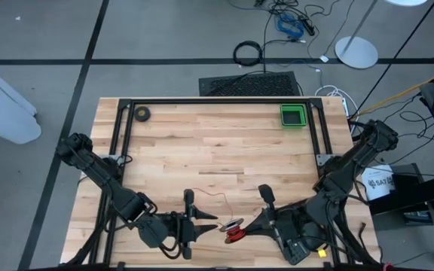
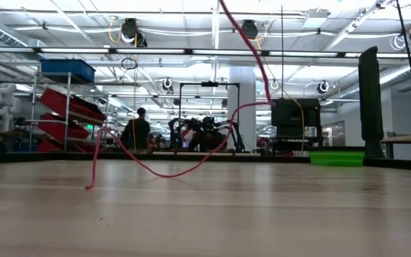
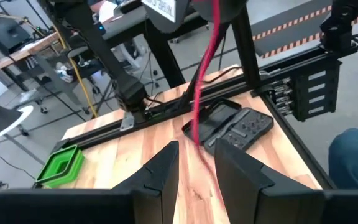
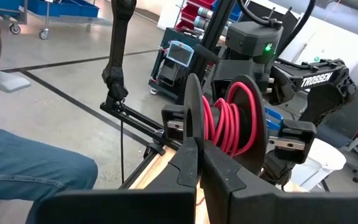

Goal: Coil cords
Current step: Uncoil the red wire on the black spool

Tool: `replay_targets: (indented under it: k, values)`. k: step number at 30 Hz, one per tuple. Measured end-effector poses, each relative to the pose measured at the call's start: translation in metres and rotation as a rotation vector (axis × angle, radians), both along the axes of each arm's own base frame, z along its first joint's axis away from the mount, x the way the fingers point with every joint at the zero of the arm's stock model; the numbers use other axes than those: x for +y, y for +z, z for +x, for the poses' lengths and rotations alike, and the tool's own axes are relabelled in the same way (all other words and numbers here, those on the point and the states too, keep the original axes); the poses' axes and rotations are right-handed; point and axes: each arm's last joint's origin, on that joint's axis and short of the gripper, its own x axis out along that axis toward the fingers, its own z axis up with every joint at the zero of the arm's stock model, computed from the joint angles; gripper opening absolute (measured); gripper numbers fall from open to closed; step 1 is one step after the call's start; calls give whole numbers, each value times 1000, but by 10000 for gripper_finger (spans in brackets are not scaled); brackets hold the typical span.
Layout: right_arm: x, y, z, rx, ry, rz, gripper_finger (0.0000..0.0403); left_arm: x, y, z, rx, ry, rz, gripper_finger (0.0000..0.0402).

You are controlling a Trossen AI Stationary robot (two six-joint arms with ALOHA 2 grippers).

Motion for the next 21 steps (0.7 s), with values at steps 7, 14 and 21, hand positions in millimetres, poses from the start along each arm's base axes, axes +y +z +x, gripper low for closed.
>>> replay_targets:
  k: [7, 14, 21]
  values:
    - [0, 0, 0, 2, 0, 2, 0, 0, 2, 1, -15, 3, -13, 109]
    - [0, 0, 0, 2, 0, 1, 0, 8, 1, 7, -14, 35, -62, 109]
    - [0, 0, 0, 2, 0, 2, 0, 13, 0, 10, -6, 52, -134, 109]
